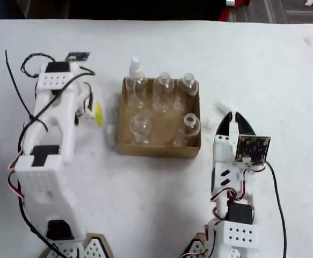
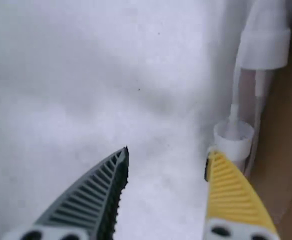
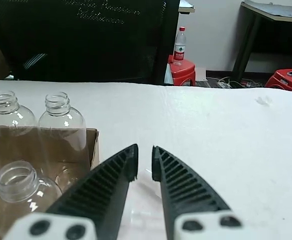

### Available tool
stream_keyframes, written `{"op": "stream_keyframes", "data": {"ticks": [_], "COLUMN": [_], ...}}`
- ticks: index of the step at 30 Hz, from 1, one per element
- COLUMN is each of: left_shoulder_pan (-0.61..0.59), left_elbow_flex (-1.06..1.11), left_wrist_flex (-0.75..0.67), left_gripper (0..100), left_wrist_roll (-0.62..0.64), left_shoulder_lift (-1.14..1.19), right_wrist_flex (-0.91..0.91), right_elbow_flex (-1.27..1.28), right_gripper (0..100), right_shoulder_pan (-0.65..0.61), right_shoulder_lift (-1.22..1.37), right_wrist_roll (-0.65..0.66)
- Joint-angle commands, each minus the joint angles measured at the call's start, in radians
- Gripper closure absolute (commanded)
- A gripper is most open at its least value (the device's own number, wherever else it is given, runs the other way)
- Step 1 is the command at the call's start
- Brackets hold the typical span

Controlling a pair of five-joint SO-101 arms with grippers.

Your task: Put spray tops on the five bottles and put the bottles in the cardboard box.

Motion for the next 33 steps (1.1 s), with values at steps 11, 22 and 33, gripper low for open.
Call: {"op": "stream_keyframes", "data": {"ticks": [11,22,33], "left_shoulder_pan": [0.14,0.053,-0.148], "left_elbow_flex": [0.075,0.109,0.089], "left_wrist_flex": [-0.135,-0.121,0.02], "left_gripper": [76,87,88], "left_wrist_roll": [0.184,0.18,0.178], "left_shoulder_lift": [-0.005,0.007,0.004], "right_wrist_flex": [-0.025,-0.025,-0.025], "right_elbow_flex": [0.011,0.011,0.011], "right_gripper": [96.0,96.0,96.0], "right_shoulder_pan": [-0.008,-0.008,-0.008], "right_shoulder_lift": [-0.002,-0.002,-0.002], "right_wrist_roll": [0.015,0.015,0.015]}}
